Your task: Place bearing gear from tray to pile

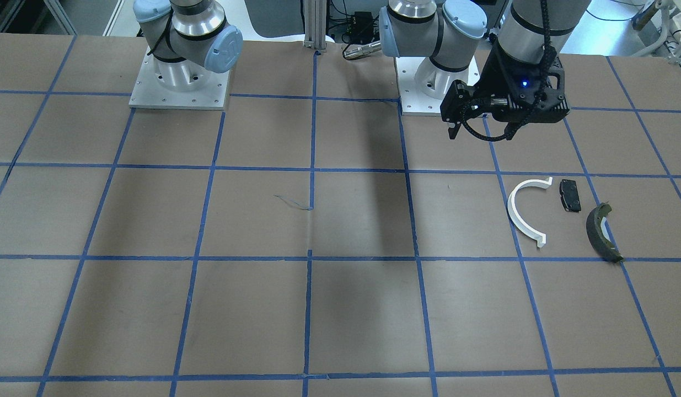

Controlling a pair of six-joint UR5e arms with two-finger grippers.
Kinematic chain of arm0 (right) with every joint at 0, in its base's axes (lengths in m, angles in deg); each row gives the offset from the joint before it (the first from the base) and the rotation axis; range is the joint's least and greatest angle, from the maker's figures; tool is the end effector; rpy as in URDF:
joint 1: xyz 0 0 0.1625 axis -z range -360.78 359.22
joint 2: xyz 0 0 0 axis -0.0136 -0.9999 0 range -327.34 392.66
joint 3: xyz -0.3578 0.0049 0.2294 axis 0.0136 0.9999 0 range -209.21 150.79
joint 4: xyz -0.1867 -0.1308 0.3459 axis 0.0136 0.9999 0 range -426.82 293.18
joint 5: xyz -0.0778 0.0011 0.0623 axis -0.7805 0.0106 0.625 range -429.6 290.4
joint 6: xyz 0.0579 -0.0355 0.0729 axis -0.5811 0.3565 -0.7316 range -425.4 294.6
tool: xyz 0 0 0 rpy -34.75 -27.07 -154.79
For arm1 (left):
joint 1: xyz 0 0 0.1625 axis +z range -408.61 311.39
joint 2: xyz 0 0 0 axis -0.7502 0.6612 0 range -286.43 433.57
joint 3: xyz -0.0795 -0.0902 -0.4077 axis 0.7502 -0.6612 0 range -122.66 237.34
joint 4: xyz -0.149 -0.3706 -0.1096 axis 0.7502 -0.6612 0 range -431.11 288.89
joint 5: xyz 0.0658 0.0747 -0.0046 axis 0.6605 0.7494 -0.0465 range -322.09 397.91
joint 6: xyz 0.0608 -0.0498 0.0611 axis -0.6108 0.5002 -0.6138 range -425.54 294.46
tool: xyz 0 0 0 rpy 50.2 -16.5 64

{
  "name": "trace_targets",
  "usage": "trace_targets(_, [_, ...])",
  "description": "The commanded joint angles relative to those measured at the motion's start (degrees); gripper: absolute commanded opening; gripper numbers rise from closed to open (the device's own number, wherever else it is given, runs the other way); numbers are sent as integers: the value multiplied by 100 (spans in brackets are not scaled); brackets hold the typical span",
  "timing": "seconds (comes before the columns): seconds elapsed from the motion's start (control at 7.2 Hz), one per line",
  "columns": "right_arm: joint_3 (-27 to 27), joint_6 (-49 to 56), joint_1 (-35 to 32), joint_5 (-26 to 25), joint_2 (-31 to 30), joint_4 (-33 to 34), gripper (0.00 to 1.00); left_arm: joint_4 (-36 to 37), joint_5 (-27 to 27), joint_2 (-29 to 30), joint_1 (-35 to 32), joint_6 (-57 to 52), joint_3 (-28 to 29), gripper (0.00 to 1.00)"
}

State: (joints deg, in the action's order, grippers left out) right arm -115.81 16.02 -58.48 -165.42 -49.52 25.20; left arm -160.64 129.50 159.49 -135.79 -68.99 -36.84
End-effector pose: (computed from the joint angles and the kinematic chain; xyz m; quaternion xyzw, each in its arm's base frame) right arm -0.1867 -0.5259 0.4502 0.4160 -0.9077 -0.0539 0.0101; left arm -0.1076 -0.4681 0.4869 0.0055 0.9999 -0.0025 0.0140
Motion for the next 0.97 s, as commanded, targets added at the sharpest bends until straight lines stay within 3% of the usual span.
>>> trace_targets(0.0, [-58,1462,650,-138,595,358,100,7,-1,4,-1,2,5,100])
trace_targets(0.28, [-58,2954,1329,-147,1210,1392,100,7,0,30,-1,-7,-4,100])
trace_targets(0.83, [-6,5189,2174,596,2257,2381,100,112,0,-14,-1,-7,-109,100])
